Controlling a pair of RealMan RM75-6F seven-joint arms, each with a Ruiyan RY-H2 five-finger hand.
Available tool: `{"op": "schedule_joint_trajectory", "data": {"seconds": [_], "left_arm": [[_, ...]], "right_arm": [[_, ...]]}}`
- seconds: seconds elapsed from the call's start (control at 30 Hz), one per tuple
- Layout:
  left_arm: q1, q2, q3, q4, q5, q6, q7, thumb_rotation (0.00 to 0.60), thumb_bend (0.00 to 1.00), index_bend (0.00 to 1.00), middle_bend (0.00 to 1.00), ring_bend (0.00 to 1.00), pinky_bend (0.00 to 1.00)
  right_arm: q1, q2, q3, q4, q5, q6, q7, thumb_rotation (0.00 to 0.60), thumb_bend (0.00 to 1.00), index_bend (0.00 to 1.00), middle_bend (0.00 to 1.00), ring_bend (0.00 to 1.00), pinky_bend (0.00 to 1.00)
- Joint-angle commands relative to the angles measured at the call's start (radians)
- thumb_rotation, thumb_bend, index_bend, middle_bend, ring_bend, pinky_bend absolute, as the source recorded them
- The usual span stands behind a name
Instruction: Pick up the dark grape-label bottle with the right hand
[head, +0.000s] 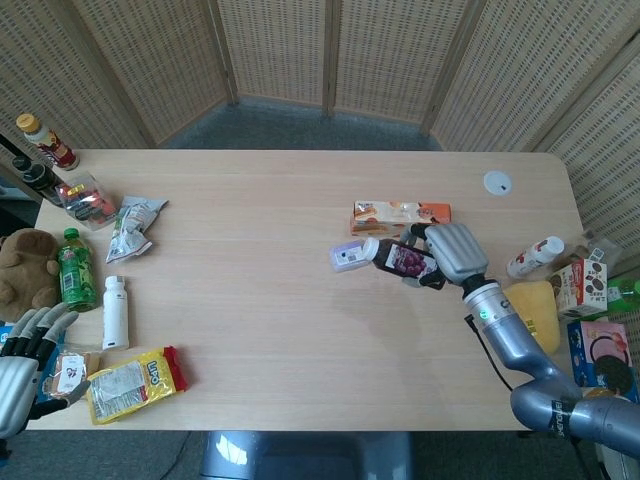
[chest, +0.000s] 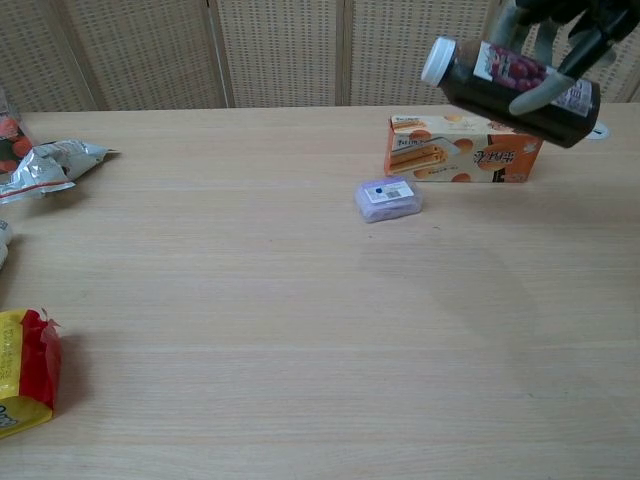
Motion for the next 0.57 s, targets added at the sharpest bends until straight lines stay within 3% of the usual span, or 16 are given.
{"op": "schedule_joint_trajectory", "data": {"seconds": [0.03,0.57], "left_arm": [[0.004,0.0,0.002,0.001,0.004,0.007,-0.003,0.6,0.23,0.12,0.07,0.0,0.0],[0.01,0.001,0.005,0.004,0.022,0.024,-0.01,0.6,0.23,0.12,0.07,0.0,0.0]], "right_arm": [[0.007,0.044,0.03,-0.06,0.027,0.012,-0.024,0.6,0.14,0.63,1.0,0.89,0.81],[0.009,0.113,0.042,-0.155,0.054,0.038,-0.071,0.6,0.14,0.63,1.0,0.89,0.81]]}}
